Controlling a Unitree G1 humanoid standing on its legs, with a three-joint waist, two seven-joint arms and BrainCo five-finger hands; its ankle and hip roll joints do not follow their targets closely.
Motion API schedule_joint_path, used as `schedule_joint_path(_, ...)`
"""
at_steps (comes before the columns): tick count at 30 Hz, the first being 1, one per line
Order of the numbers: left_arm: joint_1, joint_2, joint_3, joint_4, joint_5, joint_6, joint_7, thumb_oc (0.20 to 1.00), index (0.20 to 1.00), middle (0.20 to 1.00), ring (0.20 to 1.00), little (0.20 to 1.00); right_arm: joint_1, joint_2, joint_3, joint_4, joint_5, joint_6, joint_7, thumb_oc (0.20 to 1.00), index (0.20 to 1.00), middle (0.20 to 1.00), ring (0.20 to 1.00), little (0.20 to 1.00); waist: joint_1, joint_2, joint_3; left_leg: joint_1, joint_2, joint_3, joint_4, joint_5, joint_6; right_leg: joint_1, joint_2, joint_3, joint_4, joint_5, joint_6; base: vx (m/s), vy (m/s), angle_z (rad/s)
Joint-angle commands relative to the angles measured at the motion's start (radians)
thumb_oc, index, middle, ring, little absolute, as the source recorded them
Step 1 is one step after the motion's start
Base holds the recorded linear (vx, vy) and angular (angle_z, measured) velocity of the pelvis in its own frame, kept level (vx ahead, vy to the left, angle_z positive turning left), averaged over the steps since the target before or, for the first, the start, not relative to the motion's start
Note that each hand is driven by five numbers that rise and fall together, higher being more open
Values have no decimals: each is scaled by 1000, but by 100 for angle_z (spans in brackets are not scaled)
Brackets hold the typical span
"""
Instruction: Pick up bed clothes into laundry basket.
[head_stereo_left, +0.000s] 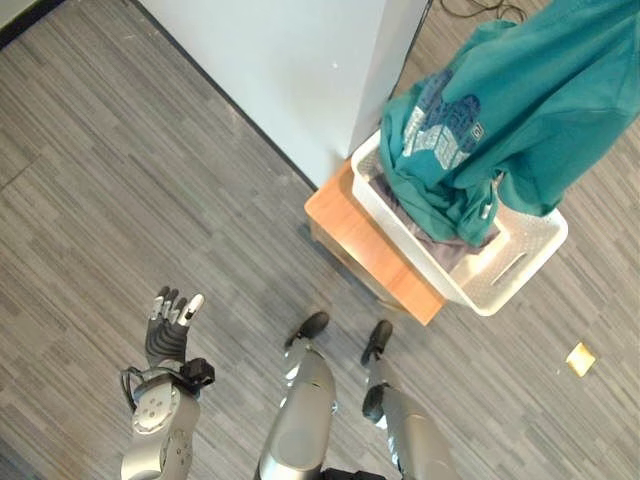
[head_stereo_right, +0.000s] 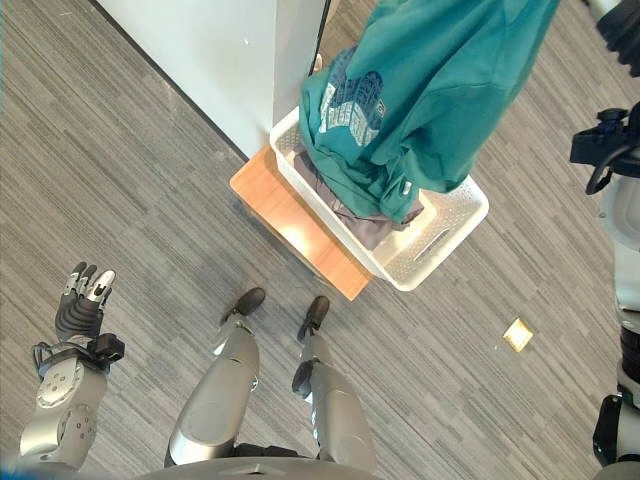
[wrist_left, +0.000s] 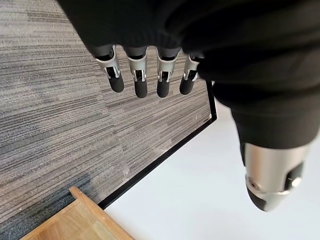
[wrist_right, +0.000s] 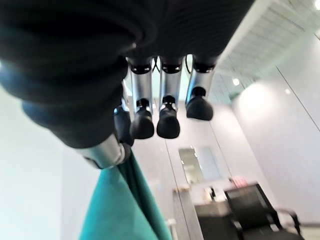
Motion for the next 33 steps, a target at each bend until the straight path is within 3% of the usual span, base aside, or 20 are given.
schedule_joint_path(1, 71, 57, 42, -27, 23, -28, 30, 1000, 1000, 1000, 1000, 1000, -102, -78, -53, 41, 17, -18, -126, 200, 200, 200, 200, 200, -7, 4, -111, 114, 29, 26, -297, 170, 64, 115, -36, 55, 13, -158, 78, 0, 0, 0)
schedule_joint_path(9, 77, 67, 46, -16, 20, -27, 43, 1000, 1000, 1000, 1000, 1000, -141, -136, -65, 72, 63, -22, -181, 200, 200, 200, 200, 200, -20, 0, -128, 127, 30, 28, -302, 166, 64, 120, -37, 57, 13, -157, 80, 0, 0, 0)
schedule_joint_path(15, 82, 91, 50, -7, 24, -25, 46, 1000, 1000, 1000, 1000, 1000, -176, -236, -44, 189, 126, -4, -217, 200, 200, 200, 200, 200, -27, -7, -142, 147, 34, 35, -306, 162, 65, 132, -35, 60, 13, -156, 79, 1, 1, -1)
schedule_joint_path(27, 97, 97, 73, -1, 14, -21, 36, 1000, 1000, 1000, 1000, 1000, -262, -348, 21, 269, 198, -7, -202, 200, 200, 200, 200, 200, -42, -21, -174, 188, 44, 65, -321, 152, 69, 150, -32, 64, 14, -150, 81, 3, -2, -3)
schedule_joint_path(33, 93, 81, 73, 1, 15, -19, 37, 1000, 1000, 1000, 1000, 1000, -211, -339, -25, 232, 196, -27, -184, 200, 200, 200, 200, 200, -57, -20, -180, 198, 46, 69, -324, 151, 71, 158, -34, 64, 15, -153, 80, 4, -2, -6)
